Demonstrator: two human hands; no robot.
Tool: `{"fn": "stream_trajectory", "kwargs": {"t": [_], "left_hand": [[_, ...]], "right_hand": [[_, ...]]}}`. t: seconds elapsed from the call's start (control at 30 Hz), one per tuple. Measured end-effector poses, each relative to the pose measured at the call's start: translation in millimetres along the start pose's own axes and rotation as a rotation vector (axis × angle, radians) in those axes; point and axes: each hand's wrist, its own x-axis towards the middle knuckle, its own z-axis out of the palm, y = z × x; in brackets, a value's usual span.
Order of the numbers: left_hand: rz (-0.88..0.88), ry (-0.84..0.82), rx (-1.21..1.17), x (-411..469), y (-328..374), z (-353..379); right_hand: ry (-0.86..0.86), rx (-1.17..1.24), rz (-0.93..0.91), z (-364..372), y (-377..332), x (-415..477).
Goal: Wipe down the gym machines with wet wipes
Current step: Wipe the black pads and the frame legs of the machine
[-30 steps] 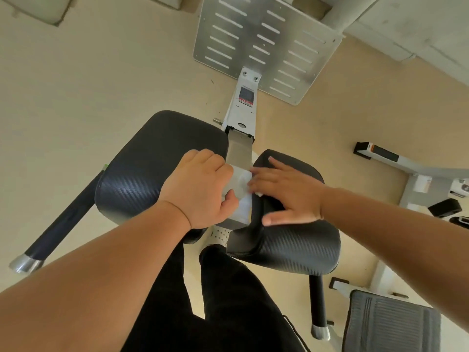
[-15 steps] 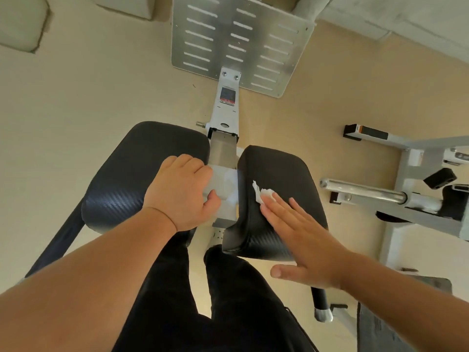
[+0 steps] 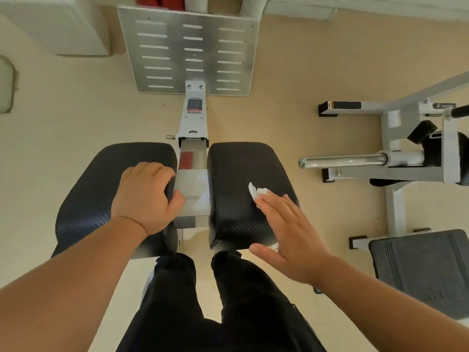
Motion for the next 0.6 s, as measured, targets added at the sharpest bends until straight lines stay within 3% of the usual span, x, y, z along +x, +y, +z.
{"fn": "stream_trajectory", "kwargs": {"t": [0.1, 0.23, 0.33, 0.43, 0.53, 0.6], "left_hand": [[0.002, -0.037, 0.068, 0, 7, -3], [0.040, -0.057, 0.247, -2, 23, -8], [0.060, -0.016, 0.220, -14, 51, -12], [0.093, 0.012, 0.036, -40, 86, -9], [0.123, -0.103, -0.038, -67, 109, -3], [0.157, -0.229, 0.020, -76, 114, 3]], "right_hand": [[0.152, -0.038, 0.030, 8, 18, -12], [0.203, 0.044, 0.236, 2, 21, 26], [0.149, -0.031, 0.154, 12, -3, 26], [0.050, -0.160, 0.000, 37, -24, -7], [0.051, -0.233, -0.024, 60, -19, -30], [0.091, -0.255, 0.076, 63, -9, -32]]}}
